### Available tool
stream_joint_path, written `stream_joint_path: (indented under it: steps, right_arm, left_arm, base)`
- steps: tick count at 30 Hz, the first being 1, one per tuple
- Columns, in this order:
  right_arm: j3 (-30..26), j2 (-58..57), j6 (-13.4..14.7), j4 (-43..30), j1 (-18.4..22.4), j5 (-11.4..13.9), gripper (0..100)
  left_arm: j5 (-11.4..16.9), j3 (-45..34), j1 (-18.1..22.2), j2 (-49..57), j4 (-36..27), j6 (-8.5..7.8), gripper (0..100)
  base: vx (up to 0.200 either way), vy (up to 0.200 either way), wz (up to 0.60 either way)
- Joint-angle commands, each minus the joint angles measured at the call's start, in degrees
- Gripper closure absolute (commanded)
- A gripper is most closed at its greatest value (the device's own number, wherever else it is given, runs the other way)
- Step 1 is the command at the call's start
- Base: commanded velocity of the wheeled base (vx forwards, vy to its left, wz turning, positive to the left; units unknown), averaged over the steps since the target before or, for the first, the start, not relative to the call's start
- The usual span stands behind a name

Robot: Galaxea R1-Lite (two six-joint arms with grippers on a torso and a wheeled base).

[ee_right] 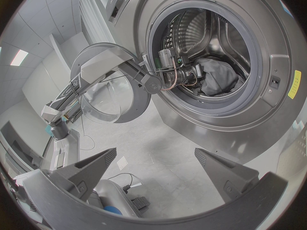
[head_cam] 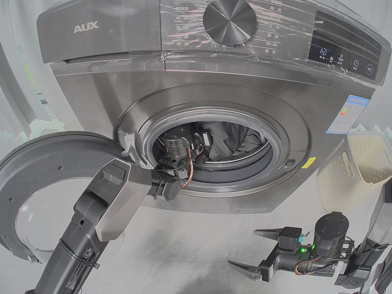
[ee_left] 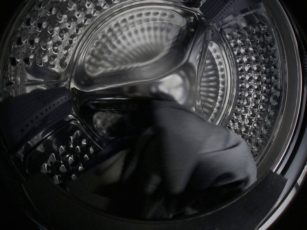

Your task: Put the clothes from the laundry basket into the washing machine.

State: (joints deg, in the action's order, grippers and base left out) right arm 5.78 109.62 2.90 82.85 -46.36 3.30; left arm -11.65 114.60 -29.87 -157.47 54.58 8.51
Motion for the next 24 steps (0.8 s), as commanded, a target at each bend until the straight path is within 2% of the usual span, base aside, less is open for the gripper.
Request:
stream_joint_path:
  steps: [1,3,7,8,10,15,24]
  right_arm:
    - [0.02,0.07,0.0,0.03,0.22,0.04,0]
    - [-0.07,0.07,0.0,0.12,0.31,0.04,0]
    - [-0.24,-0.28,0.0,0.12,0.75,0.04,0]
    - [-0.24,-0.28,0.0,0.12,0.75,0.04,0]
    - [-0.24,-0.37,0.0,0.12,0.83,0.04,0]
    - [-0.15,-0.46,0.0,0.12,0.83,0.04,0]
    - [-0.33,-0.81,0.0,0.03,1.27,0.04,0]
  left_arm:
    - [-0.12,-0.01,-1.95,0.05,-0.61,0.98,0]
    - [-0.12,-0.26,-2.56,0.32,-1.14,0.98,0]
    - [-0.12,-8.61,-3.97,4.18,-1.32,0.54,0]
    - [-0.12,-8.61,-3.97,4.18,-1.32,0.54,0]
    - [-0.12,-17.66,-5.11,8.93,-1.32,0.28,0]
    - [-0.04,-30.32,-6.17,15.96,-0.35,-1.39,0]
    - [0.49,-40.6,-8.63,21.5,1.58,-1.74,0]
  base:
    - [0.0,0.0,0.0]
    - [0.0,0.0,0.0]
    - [0.0,0.0,0.0]
    - [0.0,0.0,0.0]
    - [0.0,0.0,0.0]
    - [0.0,0.0,0.0]
    - [0.0,0.0,0.0]
